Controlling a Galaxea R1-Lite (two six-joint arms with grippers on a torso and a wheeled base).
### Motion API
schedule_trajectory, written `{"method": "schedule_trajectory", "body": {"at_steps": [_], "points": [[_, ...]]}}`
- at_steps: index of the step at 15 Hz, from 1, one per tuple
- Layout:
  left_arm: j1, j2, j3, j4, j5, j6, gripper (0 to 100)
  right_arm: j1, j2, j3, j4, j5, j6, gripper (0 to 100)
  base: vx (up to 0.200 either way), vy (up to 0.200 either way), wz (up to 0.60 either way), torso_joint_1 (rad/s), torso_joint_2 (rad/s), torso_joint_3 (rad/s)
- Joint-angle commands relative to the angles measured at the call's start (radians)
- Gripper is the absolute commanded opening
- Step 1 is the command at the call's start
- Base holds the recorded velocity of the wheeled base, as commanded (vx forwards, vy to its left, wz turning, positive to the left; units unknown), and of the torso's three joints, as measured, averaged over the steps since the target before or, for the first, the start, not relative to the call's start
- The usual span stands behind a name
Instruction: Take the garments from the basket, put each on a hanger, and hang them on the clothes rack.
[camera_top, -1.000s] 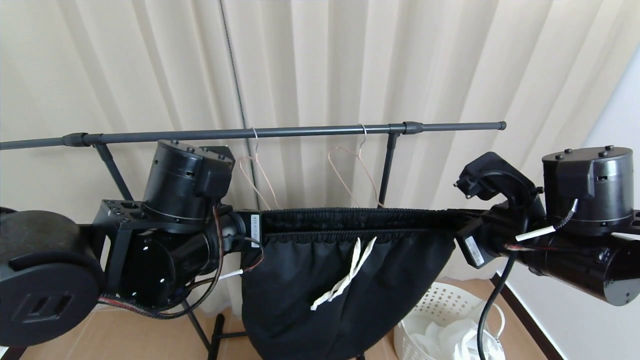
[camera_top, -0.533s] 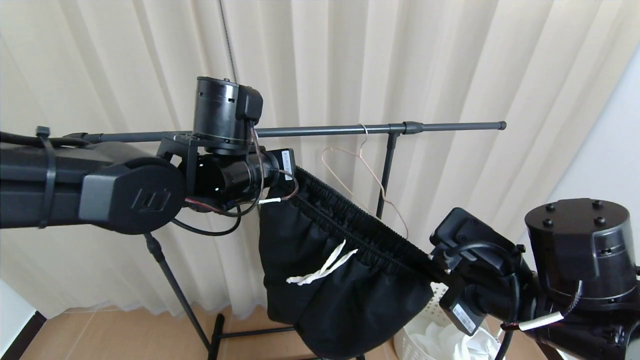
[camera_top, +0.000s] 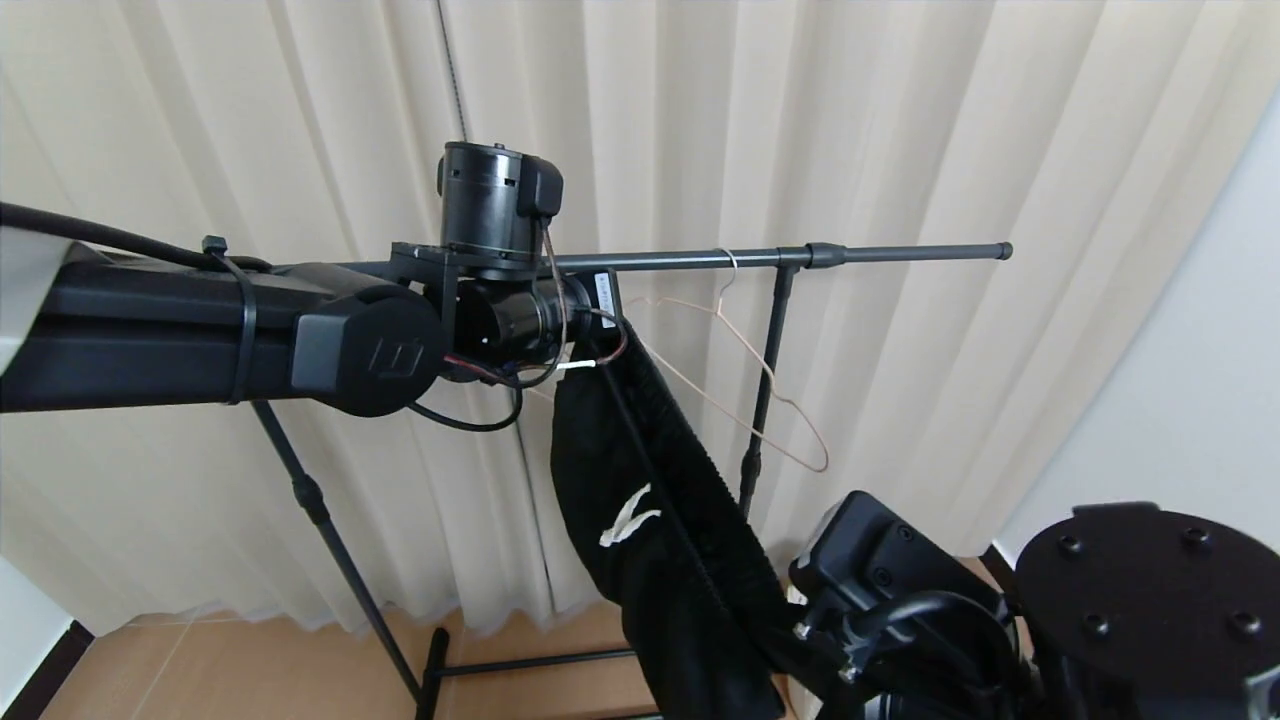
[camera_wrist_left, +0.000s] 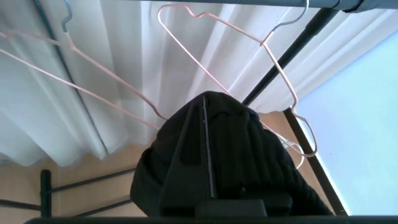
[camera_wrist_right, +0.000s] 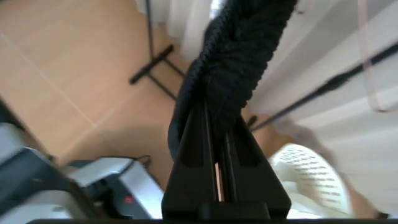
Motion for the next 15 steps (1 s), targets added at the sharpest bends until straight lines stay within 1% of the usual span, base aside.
{"method": "schedule_trajectory", "body": {"at_steps": [1,2,3,4,5,7,9,12,13,15], "points": [[0.000,0.012,-0.016,-0.001,-0.004,0.001,0,0.074,0.080,-0.057,-0.001,0.001,0.077,0,0.000,0.000,0.00,0.000,0.00,0.000],[0.000,0.014,-0.025,0.002,-0.004,0.003,0,0.100,0.107,-0.086,-0.001,0.000,0.129,0,0.000,0.000,0.00,0.000,0.00,0.000],[0.000,0.014,-0.034,0.004,-0.004,0.003,0,0.110,0.123,-0.105,-0.001,-0.002,0.161,0,0.000,0.000,0.00,0.000,0.00,0.000],[0.000,0.017,-0.048,0.005,-0.008,0.003,0,0.115,0.153,-0.148,-0.001,-0.006,0.235,0,0.000,0.000,0.00,0.000,0.00,0.000],[-0.002,0.017,-0.048,0.007,-0.022,0.004,0,0.115,0.167,-0.172,-0.001,-0.009,0.273,0,0.000,0.000,0.00,0.000,0.00,0.000],[-0.002,0.012,-0.050,0.007,-0.030,0.006,0,0.115,0.167,-0.192,-0.018,-0.009,0.306,0,0.000,0.000,0.00,0.000,0.00,0.000],[0.000,0.012,-0.051,0.008,-0.031,0.012,0,0.115,0.169,-0.188,-0.052,-0.011,0.306,0,0.000,0.000,0.00,0.000,0.00,0.000],[0.001,0.011,-0.045,0.008,-0.031,0.012,0,0.109,0.158,-0.183,-0.041,-0.012,0.300,0,0.000,0.000,0.00,0.000,0.00,0.000],[0.001,0.011,-0.045,0.019,-0.031,0.012,0,0.080,0.144,-0.165,-0.035,-0.014,0.278,0,0.000,0.000,0.00,0.000,0.00,0.000],[0.013,-0.003,-0.044,0.043,-0.031,0.012,0,0.012,0.112,-0.105,-0.036,-0.012,0.146,0,0.000,0.000,0.00,0.000,0.00,0.000]]}}
